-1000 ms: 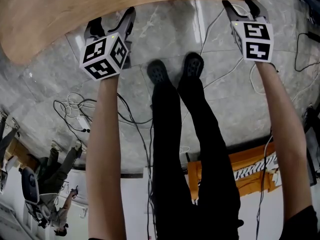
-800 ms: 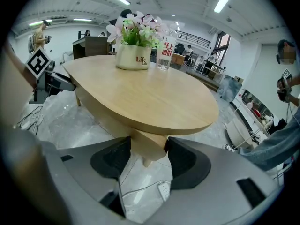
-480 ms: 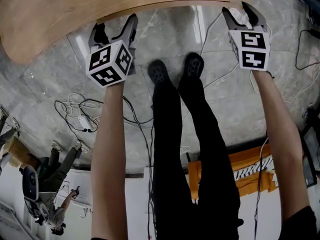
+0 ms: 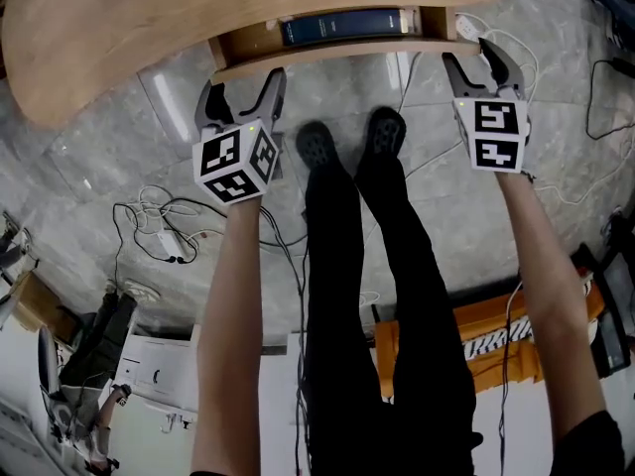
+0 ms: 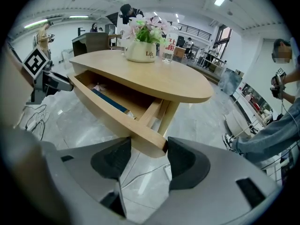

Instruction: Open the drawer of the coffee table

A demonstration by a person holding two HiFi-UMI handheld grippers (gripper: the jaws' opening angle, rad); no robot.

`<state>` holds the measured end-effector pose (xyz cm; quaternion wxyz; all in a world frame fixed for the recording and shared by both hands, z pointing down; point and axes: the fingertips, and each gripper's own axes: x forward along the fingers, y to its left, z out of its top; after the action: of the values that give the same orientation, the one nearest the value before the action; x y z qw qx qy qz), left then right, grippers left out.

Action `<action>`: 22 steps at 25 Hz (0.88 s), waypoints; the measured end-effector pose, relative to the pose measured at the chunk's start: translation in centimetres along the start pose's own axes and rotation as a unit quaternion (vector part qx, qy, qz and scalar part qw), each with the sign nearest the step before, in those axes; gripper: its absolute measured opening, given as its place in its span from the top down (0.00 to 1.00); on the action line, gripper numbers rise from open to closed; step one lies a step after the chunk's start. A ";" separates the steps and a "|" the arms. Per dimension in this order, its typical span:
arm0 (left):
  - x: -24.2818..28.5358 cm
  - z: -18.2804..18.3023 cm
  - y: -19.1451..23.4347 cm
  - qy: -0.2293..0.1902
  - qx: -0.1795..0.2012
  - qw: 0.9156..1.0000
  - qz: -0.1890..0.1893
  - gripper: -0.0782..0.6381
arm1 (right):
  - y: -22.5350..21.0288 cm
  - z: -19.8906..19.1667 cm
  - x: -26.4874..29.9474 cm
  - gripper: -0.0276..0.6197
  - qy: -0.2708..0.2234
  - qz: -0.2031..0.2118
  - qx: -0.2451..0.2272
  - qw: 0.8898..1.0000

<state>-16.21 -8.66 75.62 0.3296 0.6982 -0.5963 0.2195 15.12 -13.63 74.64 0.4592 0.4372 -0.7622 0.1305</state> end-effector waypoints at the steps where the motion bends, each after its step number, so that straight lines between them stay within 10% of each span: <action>1: -0.3 -0.4 0.0 0.002 -0.001 1.000 0.000 0.28 | 0.3 -0.3 -0.2 0.58 0.002 0.001 0.000 1.000; 22: -3.9 -5.2 -1.0 0.035 -0.001 0.999 -0.003 0.29 | 3.6 -5.2 -3.4 0.59 0.041 0.013 0.009 0.999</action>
<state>-15.55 -2.13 76.31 0.3516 0.6914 -0.5828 0.2423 16.05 -6.54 75.40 0.4842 0.4255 -0.7473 0.1615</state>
